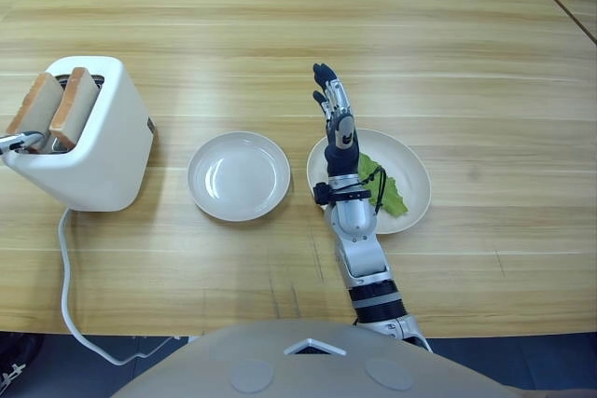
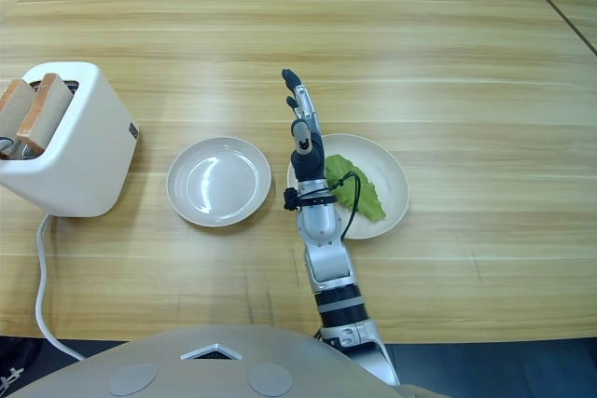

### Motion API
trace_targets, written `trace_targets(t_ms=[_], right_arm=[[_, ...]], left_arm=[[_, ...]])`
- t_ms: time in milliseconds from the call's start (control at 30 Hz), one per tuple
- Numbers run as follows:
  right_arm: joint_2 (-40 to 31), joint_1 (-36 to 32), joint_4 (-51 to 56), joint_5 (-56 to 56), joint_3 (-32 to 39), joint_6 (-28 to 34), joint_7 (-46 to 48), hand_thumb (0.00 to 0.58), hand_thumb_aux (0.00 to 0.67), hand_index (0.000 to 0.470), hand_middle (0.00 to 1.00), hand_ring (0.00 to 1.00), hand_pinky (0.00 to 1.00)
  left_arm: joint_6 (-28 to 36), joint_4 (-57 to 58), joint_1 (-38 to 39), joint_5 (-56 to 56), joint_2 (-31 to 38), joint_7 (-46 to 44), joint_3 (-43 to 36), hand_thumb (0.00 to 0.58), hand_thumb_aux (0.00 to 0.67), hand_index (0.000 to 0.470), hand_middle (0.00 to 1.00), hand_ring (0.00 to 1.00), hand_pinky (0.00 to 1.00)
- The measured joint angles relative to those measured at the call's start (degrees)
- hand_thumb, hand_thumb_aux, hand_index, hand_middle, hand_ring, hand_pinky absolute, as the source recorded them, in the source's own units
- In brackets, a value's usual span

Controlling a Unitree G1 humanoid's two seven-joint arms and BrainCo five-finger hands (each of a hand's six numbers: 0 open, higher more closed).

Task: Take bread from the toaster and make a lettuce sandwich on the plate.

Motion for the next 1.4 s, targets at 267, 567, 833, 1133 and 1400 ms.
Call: trace_targets(t_ms=[267, 567, 833, 1133, 1400], right_arm=[[0.0, 0.0, 0.2, 0.2, 0.1, 0.0, 0.0, 0.0, 0.0, 0.0, 0.0, 0.0, 0.0], [0.0, 0.0, 0.2, 0.7, 0.3, -0.1, 0.0, 0.0, 0.0, 0.0, 0.0, 0.0, 0.0], [-0.1, 0.0, 0.5, 0.6, 0.6, -0.2, -0.2, 0.0, 0.0, 0.0, 0.0, 0.0, 0.0], [-0.1, 0.0, 1.5, 0.2, 0.6, -0.7, -0.5, 0.0, 0.0, 0.0, 0.0, 0.0, 0.0], [-0.1, -0.1, 2.1, 0.1, 0.6, -1.2, -0.7, 0.0, 0.0, 0.0, 0.0, 0.0, 0.0]], left_arm=[[1.8, -1.7, -3.7, -0.5, -2.7, -1.9, -4.4, 0.04, 0.024, 0.017, 0.0, 0.0, 0.0], [-0.1, -3.2, -6.1, -3.1, -4.1, -2.6, -6.5, 0.58, 0.67, 0.47, 0.0, 0.0, 0.0], [-1.8, -3.5, -6.4, -9.1, -7.2, -2.8, -5.8, 0.58, 0.67, 0.47, 0.0, 0.0, 0.0], [-4.5, -8.3, -7.0, -11.3, -12.6, 3.3, -0.4, 0.58, 0.67, 0.47, 0.0, 0.0, 0.0], [-7.0, -12.6, -8.4, -11.5, -15.1, 8.1, 4.6, 0.58, 0.67, 0.47, 0.0, 0.0, 0.0]])
